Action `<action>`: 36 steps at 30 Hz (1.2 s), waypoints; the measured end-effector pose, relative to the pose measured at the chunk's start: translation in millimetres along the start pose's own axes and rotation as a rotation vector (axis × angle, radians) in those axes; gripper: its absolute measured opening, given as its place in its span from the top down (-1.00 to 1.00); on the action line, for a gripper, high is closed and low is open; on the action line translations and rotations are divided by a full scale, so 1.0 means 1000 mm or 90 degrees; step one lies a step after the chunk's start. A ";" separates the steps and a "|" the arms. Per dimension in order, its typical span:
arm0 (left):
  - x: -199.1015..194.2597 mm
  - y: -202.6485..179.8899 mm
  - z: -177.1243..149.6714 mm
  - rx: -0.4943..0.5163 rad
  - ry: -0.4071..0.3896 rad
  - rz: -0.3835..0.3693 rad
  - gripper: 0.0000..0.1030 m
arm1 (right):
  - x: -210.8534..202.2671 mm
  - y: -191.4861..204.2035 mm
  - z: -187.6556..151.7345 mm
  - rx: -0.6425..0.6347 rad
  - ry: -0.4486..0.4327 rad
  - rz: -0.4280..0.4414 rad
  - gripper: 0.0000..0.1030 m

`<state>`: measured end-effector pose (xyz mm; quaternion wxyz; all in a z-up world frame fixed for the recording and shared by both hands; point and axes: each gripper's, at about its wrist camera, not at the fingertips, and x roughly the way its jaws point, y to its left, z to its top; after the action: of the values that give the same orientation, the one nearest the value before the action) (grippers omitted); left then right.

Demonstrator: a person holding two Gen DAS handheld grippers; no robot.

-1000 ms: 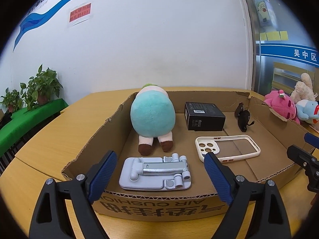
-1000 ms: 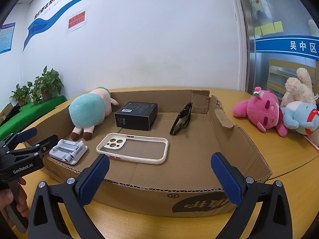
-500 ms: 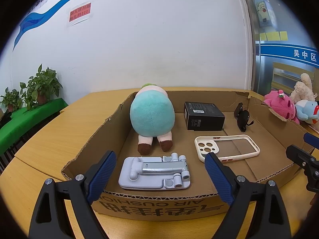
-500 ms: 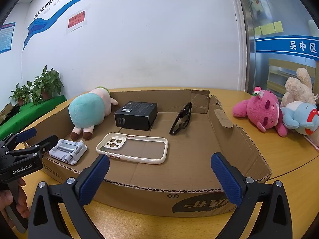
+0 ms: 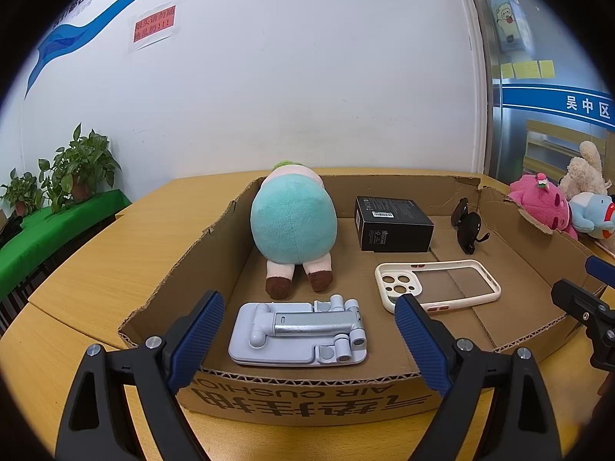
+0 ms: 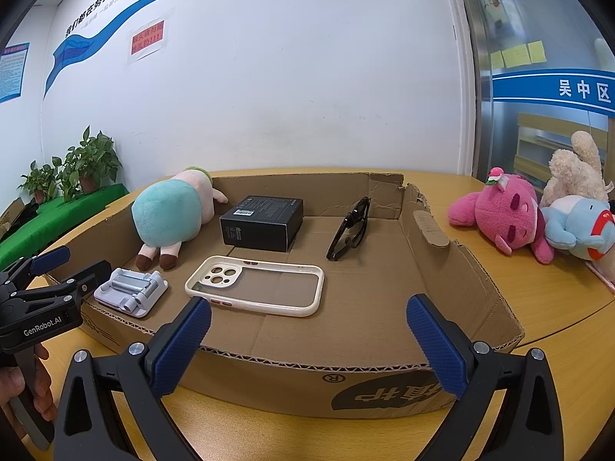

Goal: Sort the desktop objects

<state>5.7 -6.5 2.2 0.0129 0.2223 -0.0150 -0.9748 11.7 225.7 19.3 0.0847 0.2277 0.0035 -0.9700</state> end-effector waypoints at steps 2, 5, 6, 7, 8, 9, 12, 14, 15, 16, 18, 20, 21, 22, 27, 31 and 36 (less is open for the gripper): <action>0.000 0.000 0.000 0.000 0.000 0.000 -0.76 | 0.000 0.000 0.000 0.000 0.000 0.000 -1.00; 0.000 0.000 0.000 0.000 0.000 -0.001 -0.76 | 0.000 0.000 0.000 0.000 0.000 0.000 -1.00; 0.000 0.000 0.000 0.000 0.000 -0.002 -0.76 | 0.000 0.000 0.000 0.000 0.001 0.000 -1.00; 0.001 0.000 0.000 0.000 0.000 -0.002 -0.76 | 0.000 0.000 0.000 0.000 0.000 0.000 -1.00; 0.000 0.000 0.000 0.000 0.000 -0.002 -0.76 | 0.000 0.000 0.000 0.000 0.000 0.000 -1.00; 0.000 0.000 0.000 0.000 0.000 -0.002 -0.76 | 0.000 0.000 0.000 0.000 0.000 0.000 -1.00; 0.001 0.000 0.000 0.001 0.000 -0.001 -0.76 | 0.000 0.000 0.000 0.000 0.000 0.000 -1.00; 0.001 0.000 0.000 0.002 0.000 -0.002 -0.76 | 0.000 0.000 0.000 0.000 0.000 0.000 -1.00; 0.001 -0.001 0.000 0.002 0.000 -0.001 -0.76 | 0.000 0.000 0.000 0.000 0.000 0.000 -1.00; 0.001 0.000 0.000 0.002 0.000 -0.002 -0.76 | 0.000 0.000 0.000 0.000 0.000 0.001 -1.00; 0.001 0.000 0.000 0.002 0.000 -0.002 -0.76 | 0.000 0.000 0.000 0.000 0.000 0.000 -1.00; 0.002 0.001 0.000 0.005 0.000 -0.008 -0.76 | 0.000 0.000 0.000 -0.001 0.000 0.000 -1.00; 0.002 0.002 0.000 0.006 0.000 -0.010 -0.76 | 0.000 0.000 0.000 -0.001 0.000 0.000 -1.00; 0.002 0.002 0.000 0.006 0.000 -0.009 -0.76 | 0.001 0.000 0.000 -0.001 0.001 0.000 -1.00; 0.003 0.002 0.001 0.007 -0.001 -0.009 -0.77 | 0.001 0.000 0.000 -0.001 0.000 0.000 -1.00; 0.003 0.002 0.001 0.007 0.000 -0.009 -0.77 | 0.001 -0.001 0.000 -0.001 0.000 0.000 -1.00; 0.003 0.002 0.001 0.007 0.000 -0.009 -0.77 | 0.001 0.000 0.000 -0.001 0.000 0.000 -1.00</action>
<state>2.7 -8.5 1.6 0.0045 0.2223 -0.0185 -0.9748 10.9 226.0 19.4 0.0852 0.2279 0.0042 -0.9700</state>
